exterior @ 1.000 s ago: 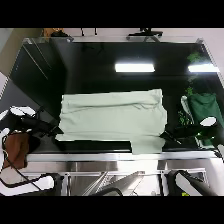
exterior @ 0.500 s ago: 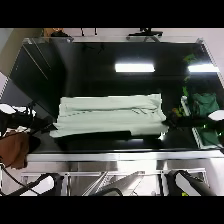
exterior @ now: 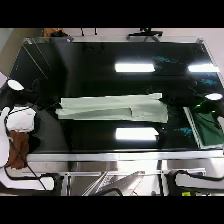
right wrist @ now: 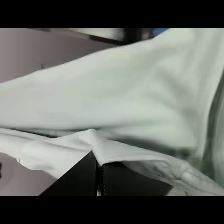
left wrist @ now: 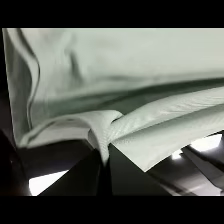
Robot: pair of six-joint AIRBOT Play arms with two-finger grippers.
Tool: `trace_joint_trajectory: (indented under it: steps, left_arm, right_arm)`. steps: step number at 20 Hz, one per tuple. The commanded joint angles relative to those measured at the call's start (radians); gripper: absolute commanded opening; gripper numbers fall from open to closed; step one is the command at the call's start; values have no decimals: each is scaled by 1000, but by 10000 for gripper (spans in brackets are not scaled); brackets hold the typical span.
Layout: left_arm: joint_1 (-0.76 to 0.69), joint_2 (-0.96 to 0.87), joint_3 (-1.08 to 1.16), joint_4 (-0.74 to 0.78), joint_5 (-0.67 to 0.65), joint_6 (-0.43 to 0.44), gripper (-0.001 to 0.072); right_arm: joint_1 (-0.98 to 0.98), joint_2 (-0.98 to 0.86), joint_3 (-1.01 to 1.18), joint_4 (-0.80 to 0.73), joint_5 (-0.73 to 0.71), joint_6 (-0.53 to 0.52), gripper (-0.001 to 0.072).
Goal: Fold the shirts.
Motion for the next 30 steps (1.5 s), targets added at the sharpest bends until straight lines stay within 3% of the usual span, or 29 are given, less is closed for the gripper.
trace_joint_trajectory:
  steps: [1, 5, 7, 8, 9, 10, 11, 12, 19, 25, 30]
  left_arm:
    - [-12, -148, 105, -6, 26, -28, 18]
    - [-19, -239, 148, -6, 37, -34, 21]
    - [-24, -248, 158, -6, 36, -33, 23]
    - [-24, -243, 158, -6, 37, -31, 115]
    - [-23, -233, 158, -6, 40, -31, 456]
    - [-16, -220, 158, -6, 43, -34, 705]
    - [-5, -203, 158, -6, 44, -34, 700]
    - [1, -184, 158, -6, 45, -34, 701]
    - [51, -41, 158, -27, 52, -61, 700]
    - [-35, -6, 156, -26, 57, -61, 700]
    - [-205, -8, 156, -26, 180, -66, 699]
  right_arm:
    - [42, -165, 24, 74, -101, -153, 20]
    - [63, -241, 40, 92, -151, -219, 31]
    - [59, -230, 69, 85, -132, -218, 296]
    - [49, -213, 96, 60, -103, -217, 362]
    - [31, -190, 129, 13, -72, -217, 393]
    - [13, -169, 161, -36, -50, -216, 447]
    - [-11, -148, 190, -87, -44, -196, 674]
    - [-37, -128, 203, -131, -44, -165, 704]
    - [-140, -254, 203, -171, 136, -36, 704]
    - [-131, -395, 203, 14, 255, -104, 704]
    - [-103, -396, 203, 70, 343, -171, 704]
